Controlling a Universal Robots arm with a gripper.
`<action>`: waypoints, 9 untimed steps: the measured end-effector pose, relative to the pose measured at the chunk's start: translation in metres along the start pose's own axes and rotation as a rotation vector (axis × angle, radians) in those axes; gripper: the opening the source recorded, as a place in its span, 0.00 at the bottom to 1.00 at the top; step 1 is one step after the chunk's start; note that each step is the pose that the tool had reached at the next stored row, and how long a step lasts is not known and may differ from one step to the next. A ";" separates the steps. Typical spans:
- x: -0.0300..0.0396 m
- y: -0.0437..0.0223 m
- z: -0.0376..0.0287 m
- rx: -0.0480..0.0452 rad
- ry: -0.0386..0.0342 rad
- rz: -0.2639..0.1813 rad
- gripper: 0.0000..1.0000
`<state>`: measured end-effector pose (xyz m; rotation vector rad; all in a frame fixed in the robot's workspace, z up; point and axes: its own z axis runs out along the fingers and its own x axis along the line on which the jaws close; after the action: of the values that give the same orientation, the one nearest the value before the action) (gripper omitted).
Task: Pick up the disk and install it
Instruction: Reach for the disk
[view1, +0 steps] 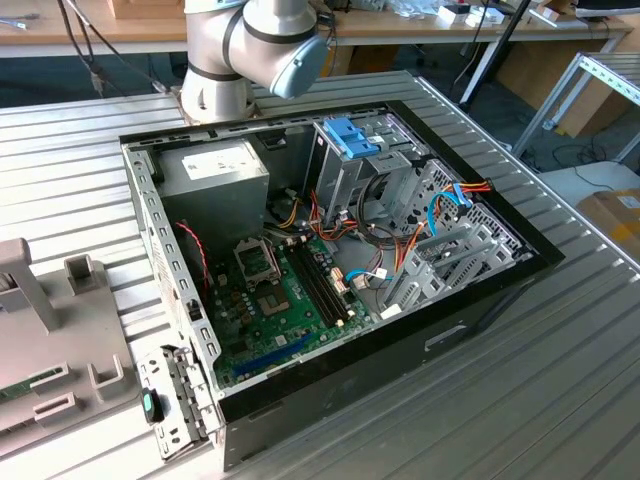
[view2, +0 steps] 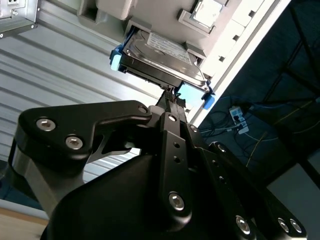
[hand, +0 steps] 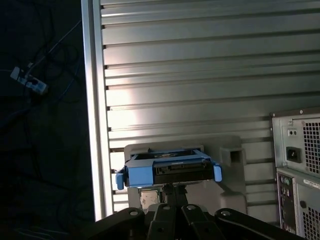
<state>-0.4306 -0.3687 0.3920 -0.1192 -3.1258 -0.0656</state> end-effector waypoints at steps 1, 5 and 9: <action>0.0040 -0.0003 0.0001 0.0000 0.0000 0.000 0.11; 0.0125 -0.0010 0.0003 0.0000 0.0000 0.000 0.11; 0.0195 -0.0015 0.0006 0.0000 0.0000 0.000 0.11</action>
<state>-0.4502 -0.3687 0.3916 -0.1193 -3.1257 -0.0655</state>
